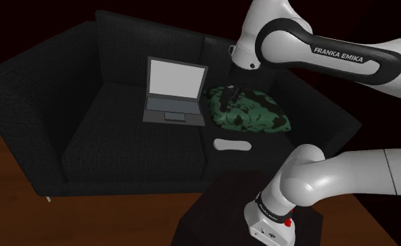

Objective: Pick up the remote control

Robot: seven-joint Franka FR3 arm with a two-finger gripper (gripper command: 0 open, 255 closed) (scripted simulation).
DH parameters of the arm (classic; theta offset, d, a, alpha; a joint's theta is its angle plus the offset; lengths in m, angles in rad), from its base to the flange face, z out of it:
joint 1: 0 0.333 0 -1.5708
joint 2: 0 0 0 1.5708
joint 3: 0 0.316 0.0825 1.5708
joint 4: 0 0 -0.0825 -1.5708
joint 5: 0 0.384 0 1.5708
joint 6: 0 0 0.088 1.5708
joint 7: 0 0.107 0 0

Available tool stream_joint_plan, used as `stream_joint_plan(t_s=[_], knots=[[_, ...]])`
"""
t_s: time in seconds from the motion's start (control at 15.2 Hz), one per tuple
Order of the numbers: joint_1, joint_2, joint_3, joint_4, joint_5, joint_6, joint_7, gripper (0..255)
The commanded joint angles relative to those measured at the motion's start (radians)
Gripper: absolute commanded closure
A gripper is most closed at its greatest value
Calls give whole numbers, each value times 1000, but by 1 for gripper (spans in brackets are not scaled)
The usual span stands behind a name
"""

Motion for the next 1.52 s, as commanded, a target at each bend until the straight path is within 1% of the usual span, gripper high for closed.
stream_joint_plan(t_s=[0.0, 0.4, 0.79, 1.12, 1.32, 1.45], knots=[[0, 0, 0, 0, 0, 0, 0, 0], [13, -95, -125, -214, -78, 130, -232, 0], [-7, -117, -280, -374, -193, 281, -474, 0], [-37, -48, -433, -455, -307, 442, -685, 0], [-47, 41, -534, -476, -372, 557, -813, 0], [-43, 119, -604, -477, -407, 641, -901, 0]])
